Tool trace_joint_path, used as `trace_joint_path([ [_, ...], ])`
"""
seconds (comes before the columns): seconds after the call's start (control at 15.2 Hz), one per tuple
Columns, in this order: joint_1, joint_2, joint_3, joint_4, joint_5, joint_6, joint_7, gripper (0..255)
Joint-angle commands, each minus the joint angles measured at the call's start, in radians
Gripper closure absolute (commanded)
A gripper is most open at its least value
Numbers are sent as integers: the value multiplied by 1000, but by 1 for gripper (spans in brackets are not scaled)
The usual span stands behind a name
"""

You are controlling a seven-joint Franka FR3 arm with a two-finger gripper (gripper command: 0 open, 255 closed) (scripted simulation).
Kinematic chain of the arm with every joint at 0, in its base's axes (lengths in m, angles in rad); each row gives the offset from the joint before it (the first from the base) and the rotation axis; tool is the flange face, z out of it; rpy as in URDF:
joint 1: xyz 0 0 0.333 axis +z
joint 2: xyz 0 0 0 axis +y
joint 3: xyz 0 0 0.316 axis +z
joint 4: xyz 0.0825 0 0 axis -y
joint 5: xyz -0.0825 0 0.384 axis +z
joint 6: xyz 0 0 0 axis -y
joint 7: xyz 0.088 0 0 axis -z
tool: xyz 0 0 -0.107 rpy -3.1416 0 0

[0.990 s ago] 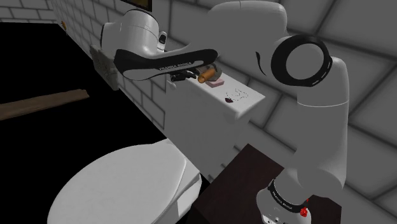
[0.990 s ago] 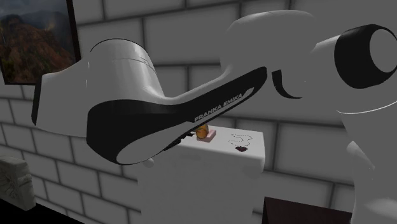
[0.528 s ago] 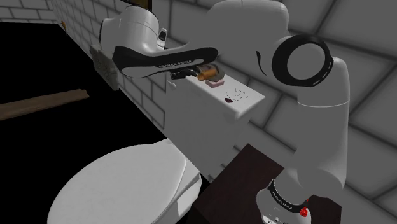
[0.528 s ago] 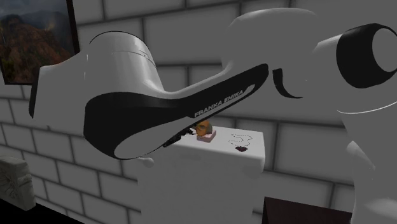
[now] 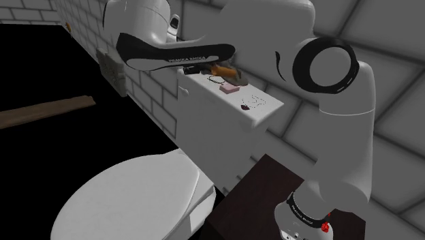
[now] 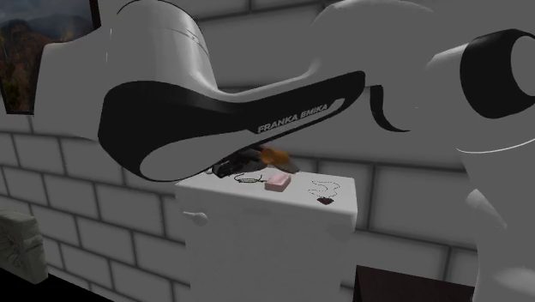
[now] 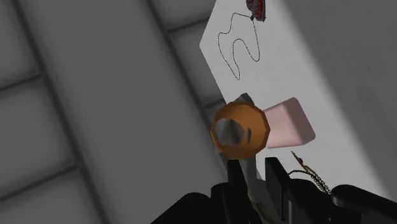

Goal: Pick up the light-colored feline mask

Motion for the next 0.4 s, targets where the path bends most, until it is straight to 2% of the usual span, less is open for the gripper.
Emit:
trace_joint_path([
  [0.0, 9, -1, -3, 26, -17, -17, -26, 255],
  [0.33, 23, 2, -8, 67, -45, -41, -68, 255],
])
